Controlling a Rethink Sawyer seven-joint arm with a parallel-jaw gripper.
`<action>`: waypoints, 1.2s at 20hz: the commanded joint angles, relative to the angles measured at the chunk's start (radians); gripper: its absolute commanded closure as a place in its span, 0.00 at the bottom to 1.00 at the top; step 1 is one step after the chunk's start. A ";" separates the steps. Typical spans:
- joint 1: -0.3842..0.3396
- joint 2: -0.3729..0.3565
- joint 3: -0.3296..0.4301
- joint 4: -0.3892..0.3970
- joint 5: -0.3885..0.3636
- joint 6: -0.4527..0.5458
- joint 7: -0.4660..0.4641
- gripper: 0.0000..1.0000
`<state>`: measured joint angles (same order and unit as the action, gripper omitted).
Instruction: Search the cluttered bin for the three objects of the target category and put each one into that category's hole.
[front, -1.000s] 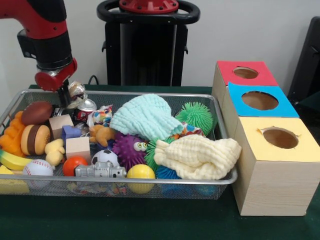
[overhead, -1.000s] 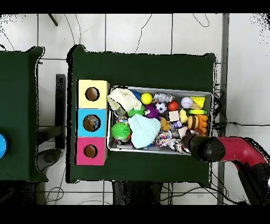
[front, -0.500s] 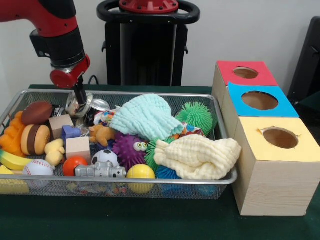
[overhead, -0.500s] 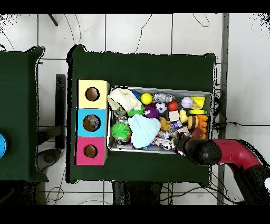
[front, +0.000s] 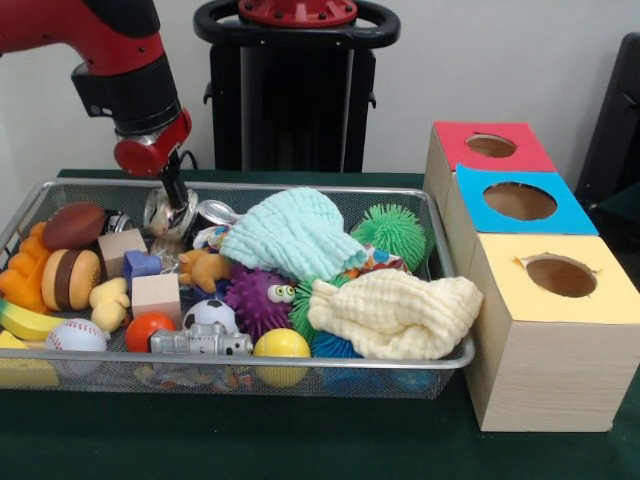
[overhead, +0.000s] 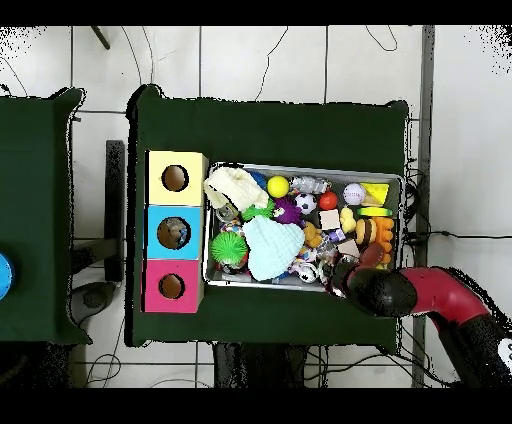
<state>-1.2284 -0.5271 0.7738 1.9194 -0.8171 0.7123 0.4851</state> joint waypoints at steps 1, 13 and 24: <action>0.027 0.004 0.047 0.014 -0.113 -0.087 -0.108 1.00; 0.044 -0.028 0.059 -0.037 -0.180 -0.180 -0.066 1.00; 0.039 -0.011 0.048 -0.034 -0.161 -0.190 -0.066 0.00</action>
<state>-1.1965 -0.5441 0.7850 1.9213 -0.9496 0.5384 0.4851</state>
